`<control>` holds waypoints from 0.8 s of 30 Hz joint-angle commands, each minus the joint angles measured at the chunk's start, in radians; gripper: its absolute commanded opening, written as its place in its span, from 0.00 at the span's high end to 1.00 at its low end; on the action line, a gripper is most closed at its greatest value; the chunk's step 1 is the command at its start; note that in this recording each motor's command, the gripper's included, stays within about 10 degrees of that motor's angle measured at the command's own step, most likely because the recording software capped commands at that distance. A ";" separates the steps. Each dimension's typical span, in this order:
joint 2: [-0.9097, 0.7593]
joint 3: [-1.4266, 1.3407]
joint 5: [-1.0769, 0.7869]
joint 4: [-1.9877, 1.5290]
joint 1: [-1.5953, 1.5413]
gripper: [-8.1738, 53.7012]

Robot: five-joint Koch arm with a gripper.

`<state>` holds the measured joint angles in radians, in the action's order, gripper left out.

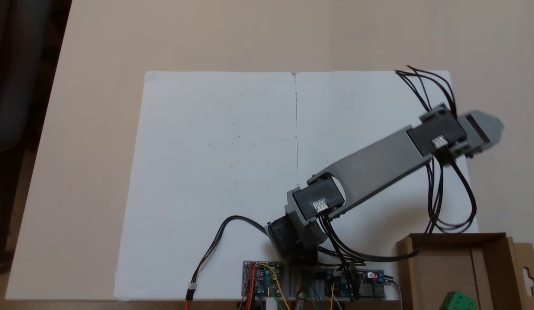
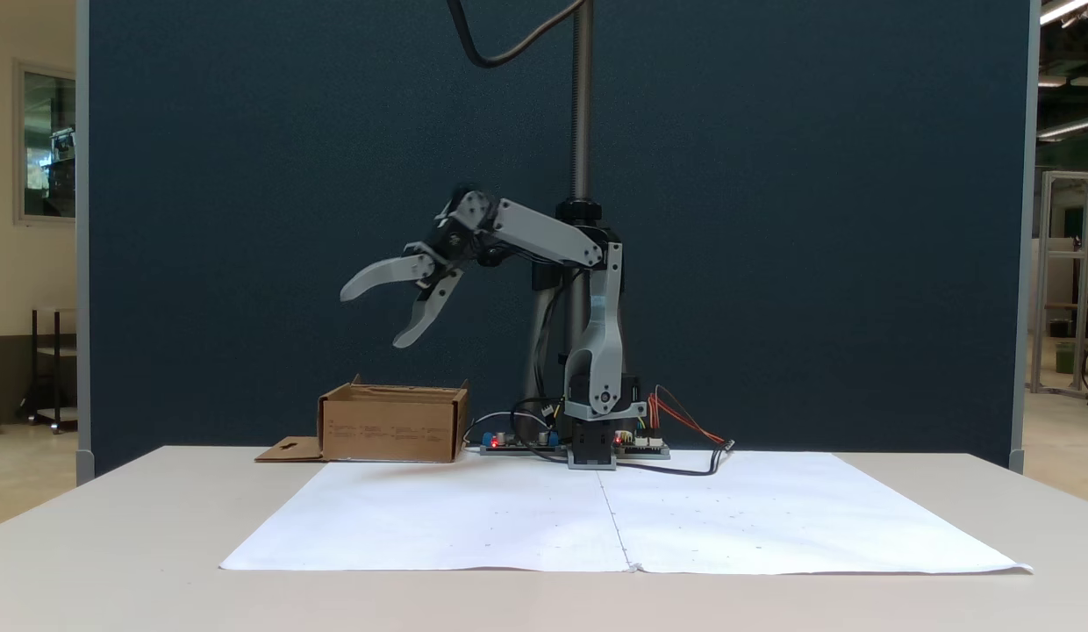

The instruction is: Grasp a green dice and put it in the bin.

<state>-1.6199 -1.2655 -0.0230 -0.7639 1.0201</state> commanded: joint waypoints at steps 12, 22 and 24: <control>-0.064 -0.006 0.066 0.367 -0.718 0.16; -0.282 -0.678 0.057 0.796 -0.942 0.16; -0.324 -0.755 0.055 0.865 -0.971 0.16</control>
<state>-1.8837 -2.0433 -0.0215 -0.0383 0.0568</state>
